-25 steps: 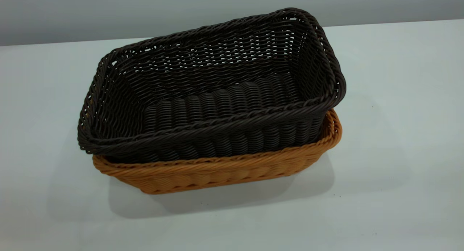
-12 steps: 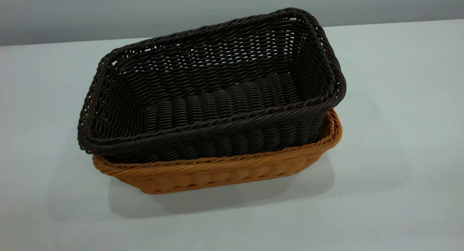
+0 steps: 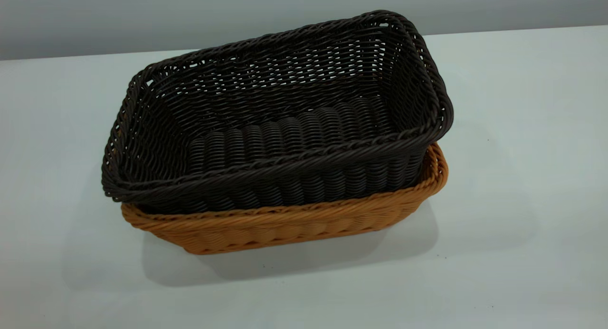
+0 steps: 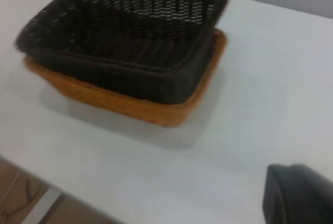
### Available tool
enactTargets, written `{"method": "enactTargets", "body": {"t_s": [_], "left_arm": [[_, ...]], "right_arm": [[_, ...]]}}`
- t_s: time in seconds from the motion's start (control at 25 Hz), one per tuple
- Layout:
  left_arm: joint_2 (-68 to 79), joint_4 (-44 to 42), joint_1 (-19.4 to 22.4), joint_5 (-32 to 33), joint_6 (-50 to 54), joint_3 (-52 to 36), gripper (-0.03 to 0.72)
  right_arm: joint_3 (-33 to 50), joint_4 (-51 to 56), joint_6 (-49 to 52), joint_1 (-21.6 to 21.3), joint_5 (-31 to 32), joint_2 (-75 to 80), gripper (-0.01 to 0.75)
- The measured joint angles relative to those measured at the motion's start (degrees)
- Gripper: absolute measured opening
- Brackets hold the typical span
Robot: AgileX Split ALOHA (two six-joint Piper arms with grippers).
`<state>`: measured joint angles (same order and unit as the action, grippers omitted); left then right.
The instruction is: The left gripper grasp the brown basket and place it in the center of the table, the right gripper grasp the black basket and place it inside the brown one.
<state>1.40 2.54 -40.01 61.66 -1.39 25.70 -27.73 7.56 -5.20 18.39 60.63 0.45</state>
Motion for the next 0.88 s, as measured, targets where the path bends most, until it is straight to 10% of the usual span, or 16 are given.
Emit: {"method": "enactTargets", "body": {"t_s": [0.52,0.88], "left_arm": [[0.0,0.0,21.6,0.0,0.0,0.0,0.059],[0.0,0.0,39.8,-0.1,0.0,0.0,0.059]], "right_arm": [[0.0,0.0,-0.1,-25.6,0.0,0.0,0.0],[-0.2,0.0,-0.1,-31.0,0.4,-0.4,0.0]]}}
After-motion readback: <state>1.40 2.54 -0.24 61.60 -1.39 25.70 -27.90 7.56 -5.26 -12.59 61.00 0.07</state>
